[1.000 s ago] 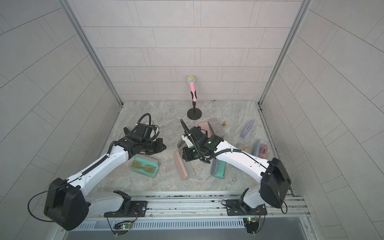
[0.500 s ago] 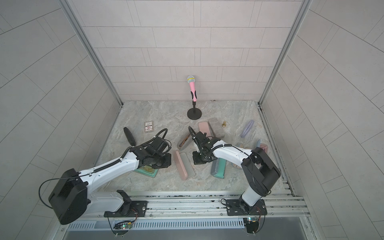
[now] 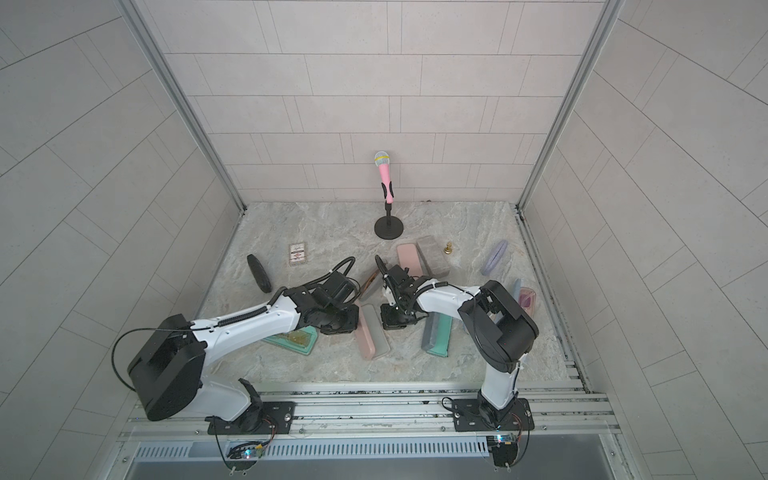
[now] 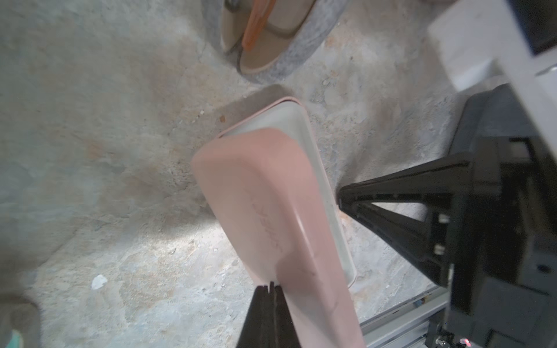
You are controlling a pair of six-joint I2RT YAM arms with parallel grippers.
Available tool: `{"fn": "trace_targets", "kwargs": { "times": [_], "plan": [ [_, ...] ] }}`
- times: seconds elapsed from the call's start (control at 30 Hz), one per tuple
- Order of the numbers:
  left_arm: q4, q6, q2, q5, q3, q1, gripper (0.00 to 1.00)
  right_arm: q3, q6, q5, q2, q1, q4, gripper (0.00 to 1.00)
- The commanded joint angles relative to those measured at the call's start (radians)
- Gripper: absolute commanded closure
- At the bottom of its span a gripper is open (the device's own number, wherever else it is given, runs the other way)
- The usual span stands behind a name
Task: Close the glasses case
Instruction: Close the glasses case at the center of the board.
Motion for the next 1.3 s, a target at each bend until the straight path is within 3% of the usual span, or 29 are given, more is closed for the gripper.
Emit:
{"fn": "trace_targets", "kwargs": {
  "times": [0.0,0.63,0.9,1.1,1.17,1.27],
  "plan": [
    [0.009,-0.012,0.016,-0.001,0.036,-0.011,1.0,-0.038,0.014,-0.019,0.048,0.001,0.027,0.98],
    [0.08,-0.043,0.109,0.026,0.033,-0.064,1.0,-0.076,0.057,-0.104,0.048,0.002,0.121,0.96],
    [0.077,-0.043,0.103,0.009,0.023,-0.067,1.0,-0.074,0.059,-0.035,-0.001,0.001,0.073,0.95],
    [-0.073,0.011,-0.006,-0.094,0.109,-0.057,1.0,-0.031,0.042,0.092,-0.111,0.003,-0.058,0.83],
    [-0.119,0.022,-0.039,-0.121,0.136,-0.043,1.0,-0.013,0.04,0.104,-0.145,0.001,-0.089,0.75],
    [-0.166,0.047,-0.074,-0.151,0.163,-0.009,1.0,0.016,0.043,0.118,-0.188,0.003,-0.128,0.54]
  ]
}}
